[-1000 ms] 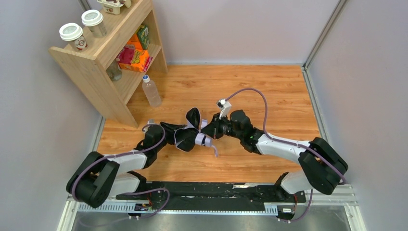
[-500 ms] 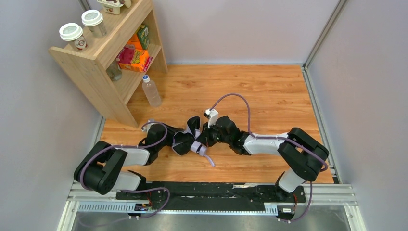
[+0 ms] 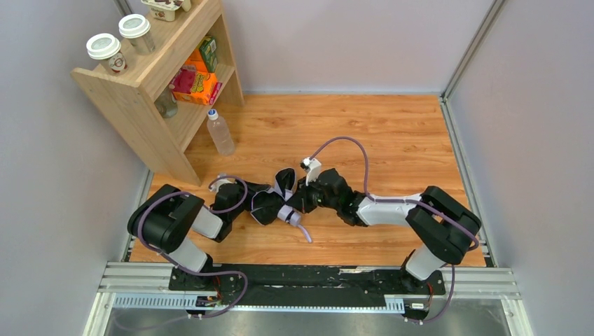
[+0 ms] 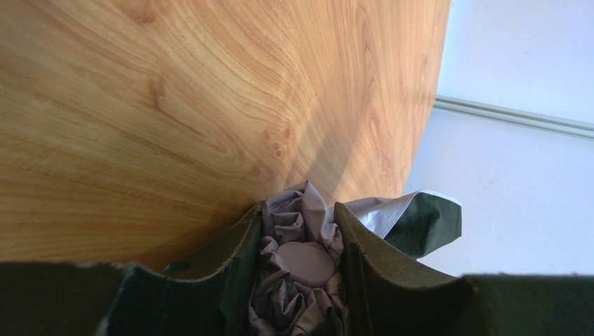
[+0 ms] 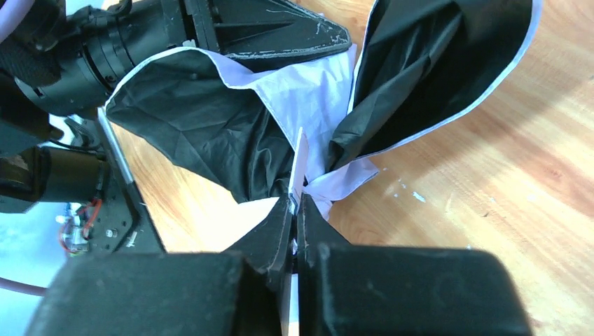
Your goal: Put away the umbrella
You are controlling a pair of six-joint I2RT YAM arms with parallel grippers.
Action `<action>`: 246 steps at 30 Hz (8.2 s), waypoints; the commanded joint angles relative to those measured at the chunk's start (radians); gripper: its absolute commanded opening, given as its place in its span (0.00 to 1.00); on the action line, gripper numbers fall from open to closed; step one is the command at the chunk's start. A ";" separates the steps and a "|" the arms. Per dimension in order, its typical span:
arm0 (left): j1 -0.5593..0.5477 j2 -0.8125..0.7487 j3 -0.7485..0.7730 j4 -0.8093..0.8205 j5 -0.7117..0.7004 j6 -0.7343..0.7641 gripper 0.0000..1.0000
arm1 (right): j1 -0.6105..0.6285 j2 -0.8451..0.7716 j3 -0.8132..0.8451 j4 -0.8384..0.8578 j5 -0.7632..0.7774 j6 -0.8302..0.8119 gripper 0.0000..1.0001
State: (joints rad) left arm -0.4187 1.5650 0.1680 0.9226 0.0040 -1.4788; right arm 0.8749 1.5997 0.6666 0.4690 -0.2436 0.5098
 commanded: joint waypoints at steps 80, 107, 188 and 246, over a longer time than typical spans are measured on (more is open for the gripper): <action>0.138 0.311 -0.005 0.239 0.356 0.083 0.00 | 0.385 0.140 0.413 -0.777 0.176 -0.714 0.17; 0.158 0.291 -0.025 0.234 0.381 0.117 0.00 | 0.194 0.192 0.418 -0.679 -0.324 -0.613 0.25; 0.172 -1.074 0.605 -1.575 0.240 0.873 0.73 | 0.176 0.304 0.709 -0.908 0.650 0.179 0.99; 0.170 -1.381 0.711 -1.229 0.083 0.931 0.73 | -0.323 -1.357 0.318 -1.031 0.501 -0.185 1.00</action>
State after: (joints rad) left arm -0.2481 0.2272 0.8387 -0.3607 0.1459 -0.6182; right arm 0.5529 0.2703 1.0077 -0.6086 0.2352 0.3943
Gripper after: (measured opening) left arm 0.731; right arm 0.998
